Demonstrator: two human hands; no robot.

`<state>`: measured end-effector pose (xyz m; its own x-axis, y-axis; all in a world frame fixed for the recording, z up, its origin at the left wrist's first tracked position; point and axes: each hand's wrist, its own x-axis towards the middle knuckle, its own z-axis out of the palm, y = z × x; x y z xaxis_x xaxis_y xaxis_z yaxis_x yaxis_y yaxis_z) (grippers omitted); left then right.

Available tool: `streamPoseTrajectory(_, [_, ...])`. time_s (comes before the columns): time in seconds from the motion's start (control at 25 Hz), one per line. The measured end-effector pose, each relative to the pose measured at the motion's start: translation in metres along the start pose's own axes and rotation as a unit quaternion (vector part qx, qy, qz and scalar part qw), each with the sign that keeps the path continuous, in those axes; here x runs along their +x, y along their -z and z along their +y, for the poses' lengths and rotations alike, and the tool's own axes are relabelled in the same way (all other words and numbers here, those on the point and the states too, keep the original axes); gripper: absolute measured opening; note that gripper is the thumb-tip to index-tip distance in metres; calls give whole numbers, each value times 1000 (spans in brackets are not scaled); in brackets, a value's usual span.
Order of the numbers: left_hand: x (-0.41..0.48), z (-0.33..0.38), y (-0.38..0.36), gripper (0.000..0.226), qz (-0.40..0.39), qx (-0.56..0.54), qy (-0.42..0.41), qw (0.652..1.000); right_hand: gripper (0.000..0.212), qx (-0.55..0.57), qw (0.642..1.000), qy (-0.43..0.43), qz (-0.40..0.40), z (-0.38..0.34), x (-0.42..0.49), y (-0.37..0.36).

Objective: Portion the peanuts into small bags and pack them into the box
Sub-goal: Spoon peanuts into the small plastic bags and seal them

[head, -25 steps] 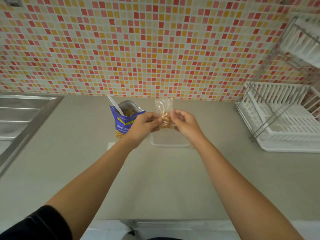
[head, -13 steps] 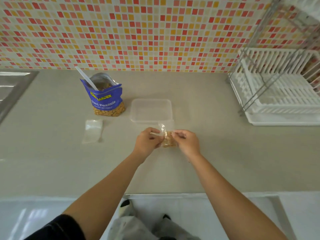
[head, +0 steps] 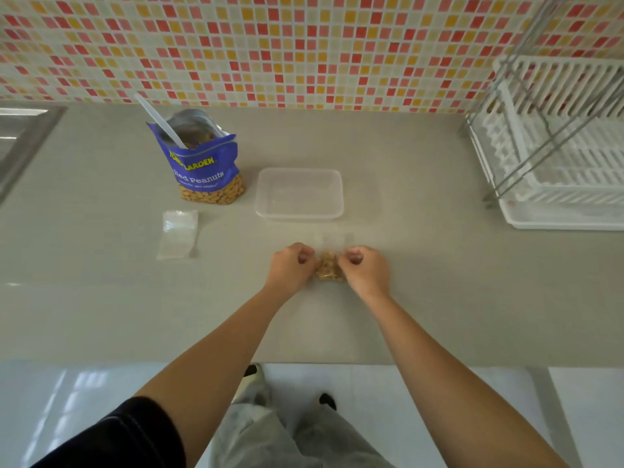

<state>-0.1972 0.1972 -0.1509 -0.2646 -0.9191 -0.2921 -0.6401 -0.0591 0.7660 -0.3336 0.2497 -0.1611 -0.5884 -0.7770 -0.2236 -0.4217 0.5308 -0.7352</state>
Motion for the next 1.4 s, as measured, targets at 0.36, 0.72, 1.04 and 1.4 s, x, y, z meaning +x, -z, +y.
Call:
streamPoseTrajectory(0.36, [4,-27,92,23,-27,32,-32,999,29,-79,975,204,-40,-71,-35,-34])
streamPoseTrajectory(0.72, [49,-105,209,26,74,210,-120,968,59,-199,926,274,-167,-116,-49,-159])
streamPoseTrajectory(1.04, [87,-121,224,21,22,312,-205,927,69,-304,911,273,-61,-98,-50,-193])
streamPoseTrajectory(1.4, [77,-85,262,16,-27,223,-271,936,68,-130,957,199,-168,-119,-55,-175])
